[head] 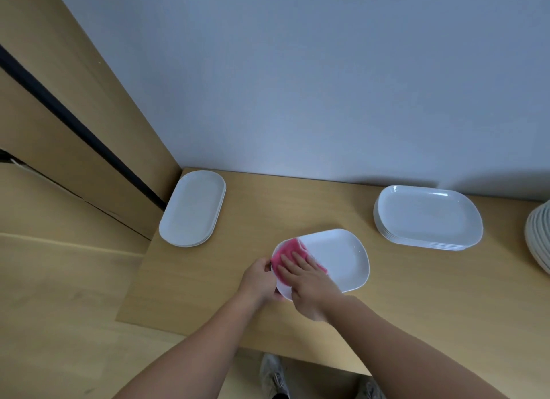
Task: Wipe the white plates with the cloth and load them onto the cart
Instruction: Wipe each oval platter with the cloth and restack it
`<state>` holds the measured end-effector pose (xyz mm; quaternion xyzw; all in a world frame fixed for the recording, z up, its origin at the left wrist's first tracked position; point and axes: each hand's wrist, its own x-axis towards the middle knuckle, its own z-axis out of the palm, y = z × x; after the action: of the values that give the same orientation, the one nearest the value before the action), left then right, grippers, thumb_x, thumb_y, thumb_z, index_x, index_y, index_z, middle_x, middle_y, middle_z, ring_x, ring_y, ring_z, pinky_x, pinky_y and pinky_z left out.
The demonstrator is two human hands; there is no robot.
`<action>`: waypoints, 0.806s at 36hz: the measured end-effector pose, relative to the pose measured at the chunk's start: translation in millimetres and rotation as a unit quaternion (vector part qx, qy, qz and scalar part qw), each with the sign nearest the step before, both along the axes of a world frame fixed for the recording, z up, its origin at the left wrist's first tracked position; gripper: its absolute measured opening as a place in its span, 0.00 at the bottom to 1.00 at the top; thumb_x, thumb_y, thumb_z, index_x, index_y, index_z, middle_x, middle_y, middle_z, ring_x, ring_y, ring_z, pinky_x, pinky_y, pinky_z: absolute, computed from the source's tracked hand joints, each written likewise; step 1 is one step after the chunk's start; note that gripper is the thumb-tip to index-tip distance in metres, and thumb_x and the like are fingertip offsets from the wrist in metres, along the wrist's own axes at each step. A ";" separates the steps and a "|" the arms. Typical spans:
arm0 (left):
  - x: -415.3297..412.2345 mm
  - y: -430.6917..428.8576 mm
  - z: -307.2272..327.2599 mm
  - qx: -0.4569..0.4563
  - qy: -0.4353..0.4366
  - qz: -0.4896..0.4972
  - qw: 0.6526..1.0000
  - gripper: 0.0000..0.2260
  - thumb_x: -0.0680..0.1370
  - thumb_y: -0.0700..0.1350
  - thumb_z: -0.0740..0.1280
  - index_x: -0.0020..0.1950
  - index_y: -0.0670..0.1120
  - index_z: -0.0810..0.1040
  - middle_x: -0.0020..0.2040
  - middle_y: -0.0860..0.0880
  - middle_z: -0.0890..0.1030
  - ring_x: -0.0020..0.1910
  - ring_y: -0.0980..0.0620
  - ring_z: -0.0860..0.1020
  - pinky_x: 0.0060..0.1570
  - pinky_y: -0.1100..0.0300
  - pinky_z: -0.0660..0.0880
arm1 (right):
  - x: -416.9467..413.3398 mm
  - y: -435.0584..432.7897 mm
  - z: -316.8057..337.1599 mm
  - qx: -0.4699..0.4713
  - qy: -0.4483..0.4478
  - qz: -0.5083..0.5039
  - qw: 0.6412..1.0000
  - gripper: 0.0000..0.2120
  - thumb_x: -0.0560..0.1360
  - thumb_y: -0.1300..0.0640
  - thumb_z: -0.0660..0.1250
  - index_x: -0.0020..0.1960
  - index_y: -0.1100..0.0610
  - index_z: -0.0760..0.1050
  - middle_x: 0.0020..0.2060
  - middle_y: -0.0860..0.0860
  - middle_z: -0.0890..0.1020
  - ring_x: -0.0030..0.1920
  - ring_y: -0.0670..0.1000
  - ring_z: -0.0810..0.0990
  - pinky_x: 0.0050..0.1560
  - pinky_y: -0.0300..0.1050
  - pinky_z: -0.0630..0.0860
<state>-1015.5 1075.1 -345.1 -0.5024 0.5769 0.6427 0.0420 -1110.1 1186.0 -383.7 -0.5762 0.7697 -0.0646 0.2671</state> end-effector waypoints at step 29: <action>-12.6 1.9 -16.2 -0.188 -0.051 -0.101 0.976 0.14 0.73 0.34 0.57 0.49 0.48 0.76 0.43 0.53 0.78 0.42 0.52 0.76 0.36 0.62 0.71 | -56.6 69.1 17.1 0.037 -0.032 0.100 0.994 0.39 0.69 0.72 0.56 0.75 0.45 0.62 0.75 0.38 0.59 0.77 0.44 0.47 0.76 0.45 0.44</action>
<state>-1028.0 1077.0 -361.3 -0.4720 0.7324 0.4891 0.0411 -1166.7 1255.0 -366.6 -0.6380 0.7008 -0.0275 0.3180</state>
